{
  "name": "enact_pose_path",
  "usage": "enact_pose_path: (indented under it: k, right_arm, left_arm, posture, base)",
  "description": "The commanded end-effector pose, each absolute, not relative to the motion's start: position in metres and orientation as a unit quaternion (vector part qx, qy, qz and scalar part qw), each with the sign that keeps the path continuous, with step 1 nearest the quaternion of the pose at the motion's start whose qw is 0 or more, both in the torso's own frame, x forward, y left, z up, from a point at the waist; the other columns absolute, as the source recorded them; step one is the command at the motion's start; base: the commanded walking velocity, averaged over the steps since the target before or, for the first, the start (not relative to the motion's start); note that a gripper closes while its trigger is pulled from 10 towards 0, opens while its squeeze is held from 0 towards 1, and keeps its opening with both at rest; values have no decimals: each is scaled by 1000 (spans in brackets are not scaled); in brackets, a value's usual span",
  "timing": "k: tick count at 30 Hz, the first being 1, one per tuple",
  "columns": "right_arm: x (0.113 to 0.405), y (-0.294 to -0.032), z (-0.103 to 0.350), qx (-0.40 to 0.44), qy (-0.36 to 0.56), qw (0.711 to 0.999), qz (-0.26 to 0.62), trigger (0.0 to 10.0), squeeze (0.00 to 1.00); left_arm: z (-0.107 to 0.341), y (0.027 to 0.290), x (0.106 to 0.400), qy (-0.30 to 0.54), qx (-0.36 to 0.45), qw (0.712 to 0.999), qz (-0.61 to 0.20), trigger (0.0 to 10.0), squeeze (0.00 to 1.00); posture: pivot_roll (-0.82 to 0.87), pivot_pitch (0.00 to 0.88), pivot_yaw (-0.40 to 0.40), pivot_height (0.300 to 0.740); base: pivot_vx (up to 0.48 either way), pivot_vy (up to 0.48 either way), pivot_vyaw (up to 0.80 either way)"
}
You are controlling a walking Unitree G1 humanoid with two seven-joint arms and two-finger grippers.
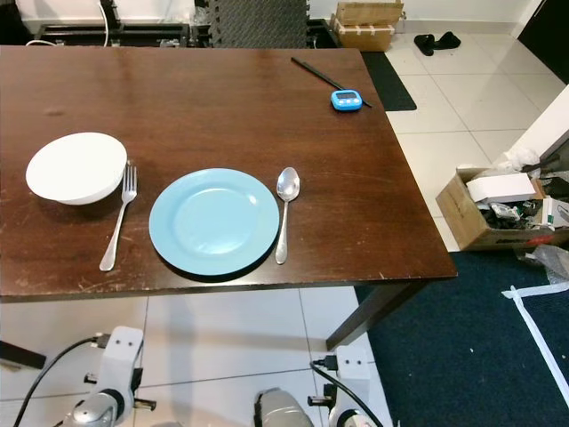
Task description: Setting the table
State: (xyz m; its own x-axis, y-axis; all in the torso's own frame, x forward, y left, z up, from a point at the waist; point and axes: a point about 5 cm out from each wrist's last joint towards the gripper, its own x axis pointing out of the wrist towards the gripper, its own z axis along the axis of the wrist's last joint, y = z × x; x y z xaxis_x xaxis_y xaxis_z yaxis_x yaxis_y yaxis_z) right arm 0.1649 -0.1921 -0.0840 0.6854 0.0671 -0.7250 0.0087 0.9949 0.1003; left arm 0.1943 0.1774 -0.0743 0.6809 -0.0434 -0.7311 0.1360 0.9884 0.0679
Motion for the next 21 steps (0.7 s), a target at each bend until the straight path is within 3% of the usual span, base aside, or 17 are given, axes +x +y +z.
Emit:
enact_pose_path:
  k: [1,21]
  right_arm:
    - [161,-193,-85,46,401,915,18,10000,0]
    - [170,-189,-82,36,395,917,32,10000,0]
  left_arm:
    - [-79,176,187,408,62,909,-50,10000,0]
    - [-74,185,195,400,74,913,-39,10000,0]
  posture:
    - [-28,98,45,740]
    - [-5,97,35,740]
  base:
    - [0,0,0]
    - [0,0,0]
